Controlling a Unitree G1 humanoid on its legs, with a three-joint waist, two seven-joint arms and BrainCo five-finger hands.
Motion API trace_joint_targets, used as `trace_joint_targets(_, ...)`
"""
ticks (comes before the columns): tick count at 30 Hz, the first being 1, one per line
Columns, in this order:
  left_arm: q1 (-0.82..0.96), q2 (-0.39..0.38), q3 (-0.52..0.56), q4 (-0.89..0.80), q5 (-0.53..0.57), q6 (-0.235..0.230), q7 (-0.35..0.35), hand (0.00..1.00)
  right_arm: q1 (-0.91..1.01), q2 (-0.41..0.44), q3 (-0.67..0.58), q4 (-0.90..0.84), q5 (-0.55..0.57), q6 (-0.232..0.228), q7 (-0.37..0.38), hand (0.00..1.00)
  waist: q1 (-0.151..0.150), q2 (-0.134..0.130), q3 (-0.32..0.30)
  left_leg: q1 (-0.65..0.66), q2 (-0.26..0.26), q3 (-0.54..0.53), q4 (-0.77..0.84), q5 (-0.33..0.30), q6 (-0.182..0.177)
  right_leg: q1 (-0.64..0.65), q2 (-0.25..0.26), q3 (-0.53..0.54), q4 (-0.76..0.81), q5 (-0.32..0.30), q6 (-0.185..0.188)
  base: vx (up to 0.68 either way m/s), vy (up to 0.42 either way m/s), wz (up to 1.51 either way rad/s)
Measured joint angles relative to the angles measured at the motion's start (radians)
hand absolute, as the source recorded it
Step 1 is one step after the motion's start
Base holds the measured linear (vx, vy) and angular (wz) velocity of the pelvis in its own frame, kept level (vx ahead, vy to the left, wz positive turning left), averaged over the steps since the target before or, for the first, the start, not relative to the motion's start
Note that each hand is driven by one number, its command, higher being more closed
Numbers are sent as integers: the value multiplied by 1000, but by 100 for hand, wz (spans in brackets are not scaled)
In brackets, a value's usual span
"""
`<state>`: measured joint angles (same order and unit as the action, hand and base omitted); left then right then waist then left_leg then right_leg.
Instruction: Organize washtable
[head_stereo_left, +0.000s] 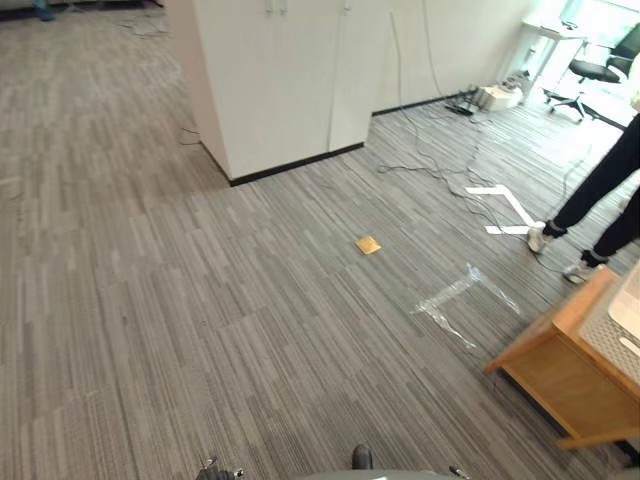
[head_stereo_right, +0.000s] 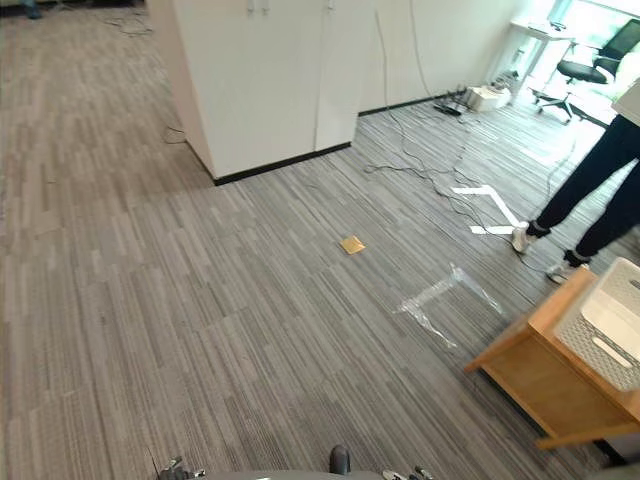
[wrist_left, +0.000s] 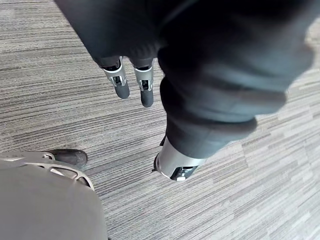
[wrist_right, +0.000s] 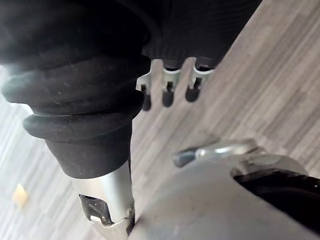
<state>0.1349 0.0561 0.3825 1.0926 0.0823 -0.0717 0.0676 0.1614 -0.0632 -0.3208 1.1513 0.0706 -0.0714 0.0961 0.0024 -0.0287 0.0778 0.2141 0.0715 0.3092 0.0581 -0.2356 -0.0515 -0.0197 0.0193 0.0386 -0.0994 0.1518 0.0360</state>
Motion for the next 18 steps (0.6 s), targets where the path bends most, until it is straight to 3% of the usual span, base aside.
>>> trace_joint_targets(5,-22,6,-112,6,-6,-33,0,0,26,-4,-6,-30,20,-37,-33,0,-39,36,33,-12,-1,-21,30,1,1,-4,9,19,1,1,-2,-13,-39,-12)
trace_joint_targets(9,-60,-5,-204,7,-31,-64,-2,0,30,-18,-5,-34,48,-56,-55,0,-47,59,72,-30,-4,-51,27,10,13,-12,4,7,1,2,-4,-30,-24,13)
trace_joint_targets(18,-75,-23,-235,2,-42,-72,0,0,21,-17,6,-30,52,-57,-73,0,-39,50,87,-69,-4,-157,-13,76,-2,-16,-17,-116,1,-15,-27,-28,-18,41)
